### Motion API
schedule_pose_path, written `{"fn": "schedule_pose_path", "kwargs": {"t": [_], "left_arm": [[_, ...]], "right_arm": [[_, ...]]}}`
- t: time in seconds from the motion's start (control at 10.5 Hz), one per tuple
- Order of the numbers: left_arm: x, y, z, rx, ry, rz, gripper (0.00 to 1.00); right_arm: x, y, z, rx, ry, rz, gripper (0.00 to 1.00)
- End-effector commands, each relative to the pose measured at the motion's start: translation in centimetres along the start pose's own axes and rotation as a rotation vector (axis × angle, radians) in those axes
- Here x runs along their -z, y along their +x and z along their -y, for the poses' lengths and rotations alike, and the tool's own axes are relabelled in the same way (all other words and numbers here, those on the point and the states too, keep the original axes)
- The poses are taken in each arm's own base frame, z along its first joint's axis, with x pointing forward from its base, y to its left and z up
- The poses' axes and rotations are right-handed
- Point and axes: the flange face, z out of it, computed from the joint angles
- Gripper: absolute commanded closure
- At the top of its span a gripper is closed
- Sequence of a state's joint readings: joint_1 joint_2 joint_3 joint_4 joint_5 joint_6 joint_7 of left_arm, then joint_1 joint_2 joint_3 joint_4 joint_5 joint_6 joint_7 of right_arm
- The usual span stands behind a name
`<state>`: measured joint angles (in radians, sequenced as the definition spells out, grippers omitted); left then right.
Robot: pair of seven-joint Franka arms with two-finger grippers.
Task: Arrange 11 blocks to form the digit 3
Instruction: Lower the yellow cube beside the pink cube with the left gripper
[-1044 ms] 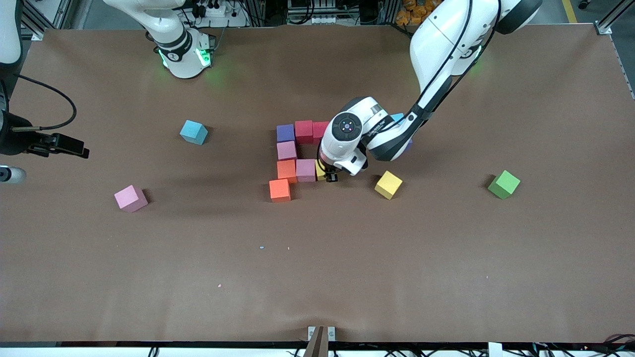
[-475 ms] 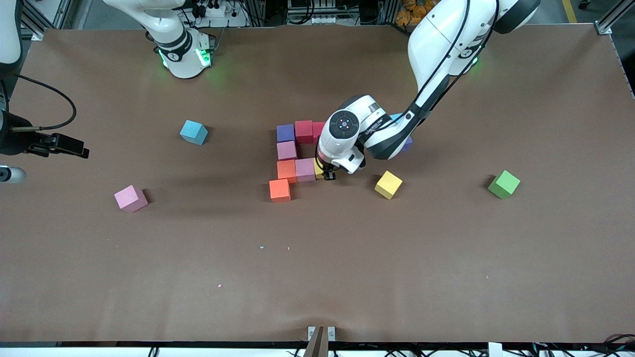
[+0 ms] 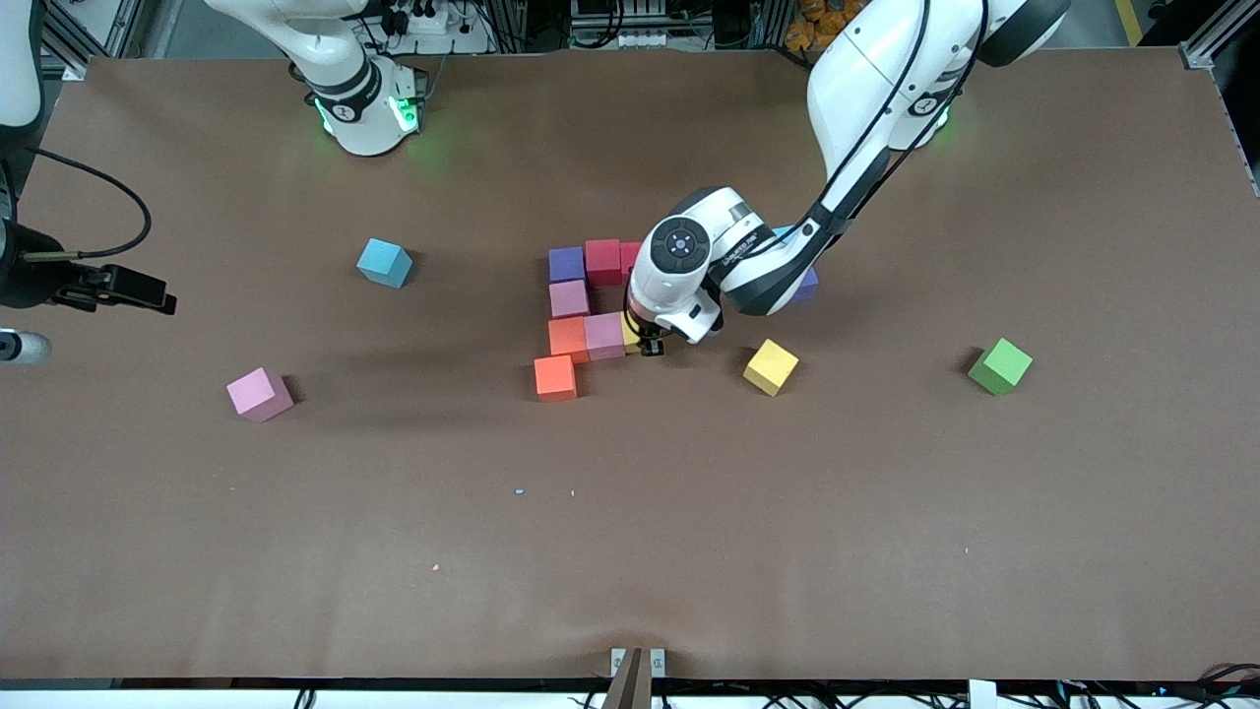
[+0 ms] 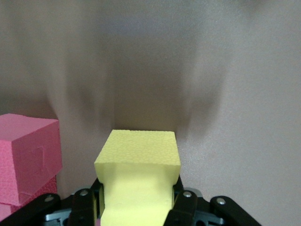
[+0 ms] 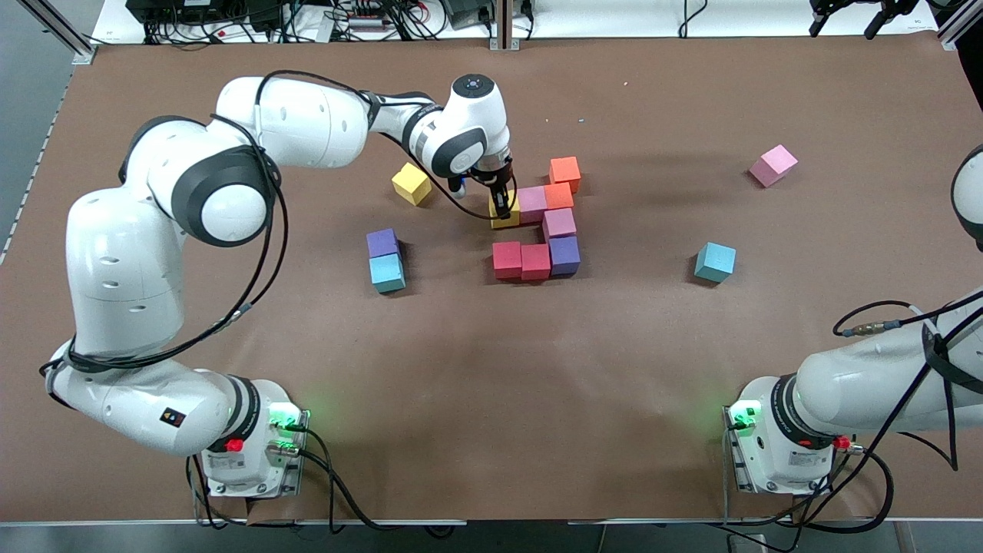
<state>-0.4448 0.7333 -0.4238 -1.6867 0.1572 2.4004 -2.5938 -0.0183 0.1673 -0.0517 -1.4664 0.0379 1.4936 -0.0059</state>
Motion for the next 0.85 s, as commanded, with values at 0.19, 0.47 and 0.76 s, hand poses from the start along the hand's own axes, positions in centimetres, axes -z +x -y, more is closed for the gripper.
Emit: {"fn": "schedule_pose_path", "kwargs": {"t": [0.19,0.47,0.76], "left_arm": [[-0.57,0.28,0.4,-0.001,-0.017,-0.009,1.0],[-0.83,0.33,0.39,-0.01,-0.022,-0.013,0.83],[-0.87,0.29,0.37,-0.01,-0.024,-0.009,0.37]], "right_arm": [[0.38,-0.28,-0.18,-0.001,0.022,0.002,0.0],[0.3,-0.23,-0.26,-0.003,0.022,0.004,0.0],[0.3,-0.23,-0.37,-0.004,0.021,0.004,0.0]]}}
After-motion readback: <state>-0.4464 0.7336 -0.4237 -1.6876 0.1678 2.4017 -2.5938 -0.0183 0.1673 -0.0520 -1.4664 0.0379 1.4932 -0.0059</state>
